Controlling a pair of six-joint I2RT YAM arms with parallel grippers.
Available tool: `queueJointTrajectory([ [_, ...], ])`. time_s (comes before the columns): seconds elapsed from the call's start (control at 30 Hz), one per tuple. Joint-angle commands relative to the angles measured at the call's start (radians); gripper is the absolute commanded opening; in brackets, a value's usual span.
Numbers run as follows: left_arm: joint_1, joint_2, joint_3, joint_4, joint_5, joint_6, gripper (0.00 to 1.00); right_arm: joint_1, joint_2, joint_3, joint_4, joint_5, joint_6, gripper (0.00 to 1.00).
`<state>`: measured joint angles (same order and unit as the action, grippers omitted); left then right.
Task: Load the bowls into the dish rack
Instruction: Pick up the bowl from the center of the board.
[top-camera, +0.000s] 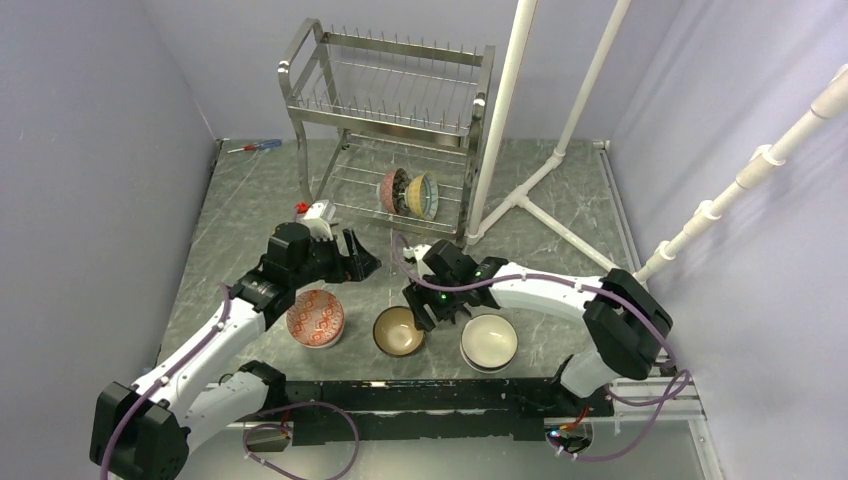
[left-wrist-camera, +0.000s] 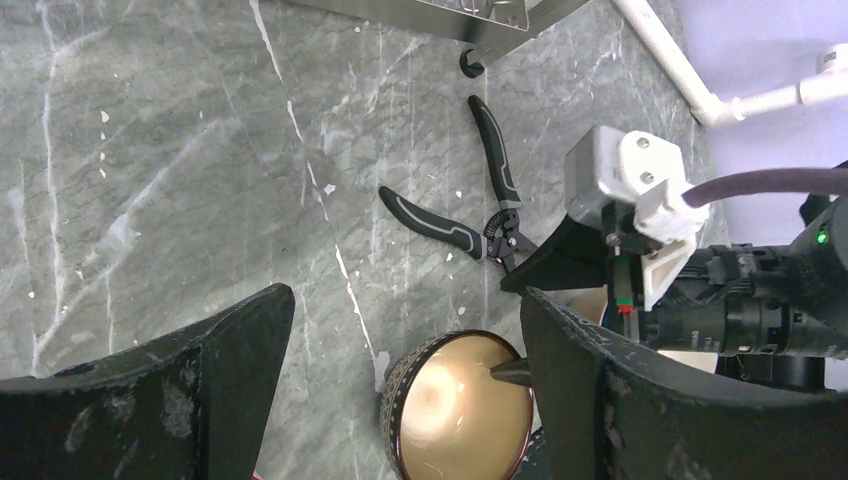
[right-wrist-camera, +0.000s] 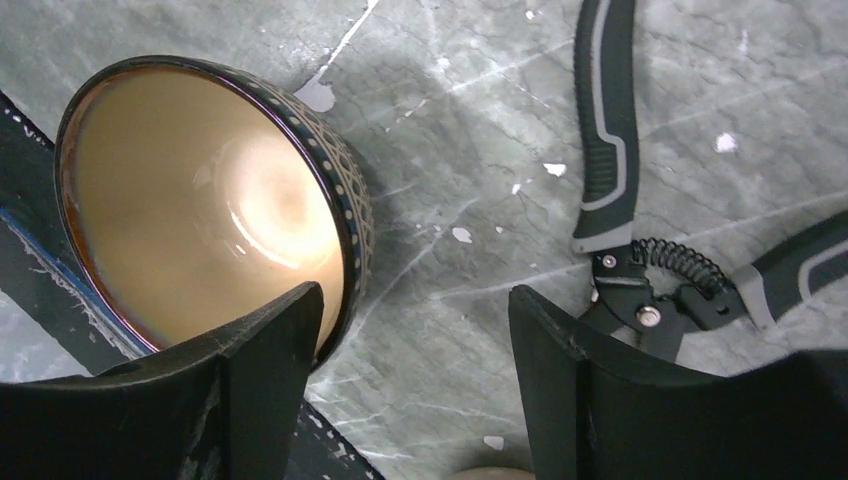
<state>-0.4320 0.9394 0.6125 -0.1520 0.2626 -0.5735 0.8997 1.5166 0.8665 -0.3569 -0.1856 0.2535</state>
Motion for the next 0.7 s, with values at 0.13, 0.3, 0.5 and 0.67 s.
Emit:
queueJointTrajectory([
  [0.13,-0.004,0.006,0.065,-0.008,-0.006,-0.008,0.88,0.031,0.081,0.057,0.101,-0.086,0.037,0.58],
  [0.3,-0.003,-0.014,0.06,-0.024,-0.028,0.0,0.89,0.037,0.129,0.093,0.088,-0.066,0.056,0.31],
  [0.5,-0.004,-0.021,0.061,-0.053,-0.044,0.017,0.89,0.037,0.09,0.1,0.093,-0.046,0.065,0.2],
  [0.67,-0.004,-0.013,0.06,-0.048,-0.03,0.011,0.89,0.034,0.07,0.105,0.116,-0.051,0.084,0.04],
])
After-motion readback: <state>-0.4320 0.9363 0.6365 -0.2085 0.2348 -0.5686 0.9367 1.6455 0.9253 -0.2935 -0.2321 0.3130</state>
